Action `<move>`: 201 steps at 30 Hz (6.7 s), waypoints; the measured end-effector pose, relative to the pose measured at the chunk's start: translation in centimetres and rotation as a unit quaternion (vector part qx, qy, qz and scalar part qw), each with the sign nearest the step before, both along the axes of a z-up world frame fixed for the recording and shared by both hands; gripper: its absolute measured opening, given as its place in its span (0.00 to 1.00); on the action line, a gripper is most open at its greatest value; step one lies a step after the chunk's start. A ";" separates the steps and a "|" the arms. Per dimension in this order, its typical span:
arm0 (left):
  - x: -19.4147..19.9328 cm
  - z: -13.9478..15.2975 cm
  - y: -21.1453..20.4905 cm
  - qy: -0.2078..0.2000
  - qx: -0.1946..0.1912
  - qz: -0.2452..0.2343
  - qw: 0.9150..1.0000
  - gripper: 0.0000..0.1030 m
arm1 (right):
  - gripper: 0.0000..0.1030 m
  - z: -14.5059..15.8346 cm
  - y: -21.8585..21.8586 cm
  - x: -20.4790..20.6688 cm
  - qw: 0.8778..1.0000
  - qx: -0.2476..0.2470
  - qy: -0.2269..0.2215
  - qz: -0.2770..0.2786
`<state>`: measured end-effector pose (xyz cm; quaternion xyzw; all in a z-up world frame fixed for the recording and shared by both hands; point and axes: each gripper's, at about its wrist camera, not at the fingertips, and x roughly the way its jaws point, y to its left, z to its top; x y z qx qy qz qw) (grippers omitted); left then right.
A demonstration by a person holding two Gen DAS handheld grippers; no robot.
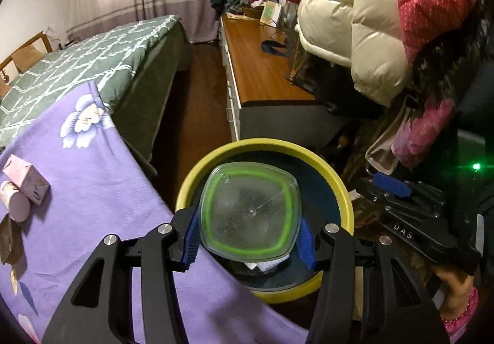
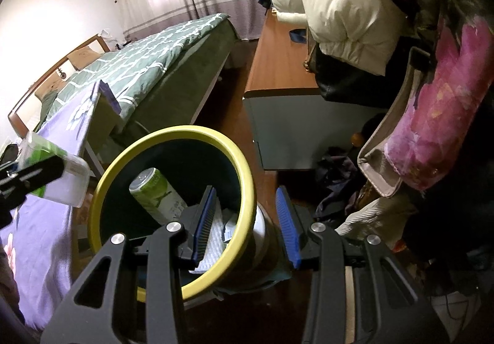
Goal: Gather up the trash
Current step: 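Carry the clear cup with the left gripper into the bin and release, then reach the right gripper to the brown plastic tray and grasp its rim, then carry the brown tray with the right gripper into the bin and release, then move the left gripper to the white paper cup while the right gripper withdraws from the bin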
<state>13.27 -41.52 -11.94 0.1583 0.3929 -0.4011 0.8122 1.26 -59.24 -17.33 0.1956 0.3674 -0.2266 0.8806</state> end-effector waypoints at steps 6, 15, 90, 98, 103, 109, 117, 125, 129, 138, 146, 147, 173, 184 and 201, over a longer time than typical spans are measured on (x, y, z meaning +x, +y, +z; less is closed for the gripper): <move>-0.3 0.4 0.7 -0.020 -0.006 0.011 1.000 0.79 | 0.38 0.2 0.5 0.1 1.000 -0.001 -0.002 0.006; 1.5 2.1 7.0 -0.019 -0.034 0.064 0.997 0.83 | 0.38 1.0 2.6 2.0 0.999 -0.009 -0.001 0.035; 17.5 -3.1 48.0 -0.033 -0.045 0.401 0.914 0.86 | 0.63 4.8 31.2 21.0 0.968 0.008 0.023 0.249; 16.9 -2.5 47.0 -0.042 -0.059 0.379 0.923 0.89 | 0.63 4.3 20.4 16.2 0.991 -0.002 0.040 0.127; 16.9 -2.7 46.8 -0.039 -0.061 0.371 0.926 0.89 | 0.63 2.6 14.0 13.5 0.997 0.006 0.059 0.045; 16.8 -3.0 45.5 -0.042 -0.051 0.350 0.934 0.89 | 0.64 0.2 9.6 12.3 0.997 0.007 0.081 -0.013; 16.6 -3.0 44.6 -0.049 -0.040 0.333 0.941 0.89 | 0.66 -0.1 9.6 12.3 0.996 -0.008 0.083 -0.027; 17.1 -3.2 44.1 -0.030 -0.039 0.311 0.949 0.90 | 0.66 1.3 12.0 14.2 0.998 -0.001 0.056 0.018; 17.6 -2.2 43.7 -0.030 -0.026 0.297 0.954 0.90 | 0.66 1.7 13.3 15.4 0.998 0.004 0.046 0.038; 21.8 -0.3 43.8 -0.039 -0.016 0.279 0.959 0.90 | 0.66 1.9 15.2 17.3 0.996 0.014 0.034 0.077; 25.9 -1.0 43.0 -0.052 0.013 0.224 0.973 0.93 | 0.66 1.8 15.3 17.1 0.996 0.015 0.034 0.078; 26.3 -1.1 43.0 -0.052 0.016 0.221 0.974 0.94 | 0.66 1.8 15.2 17.0 0.996 0.016 0.034 0.077; 31.0 -2.3 42.2 -0.039 0.053 0.144 0.987 0.95 | 0.67 2.2 15.1 17.2 0.996 0.014 0.035 0.083; 31.6 -2.1 41.6 -0.061 0.084 0.122 0.987 0.95 | 0.69 2.1 15.4 17.4 0.995 0.009 0.036 0.089; 33.9 -3.6 41.6 -0.021 0.061 0.103 0.993 0.86 | 0.69 1.7 15.3 17.9 0.995 0.012 0.039 0.091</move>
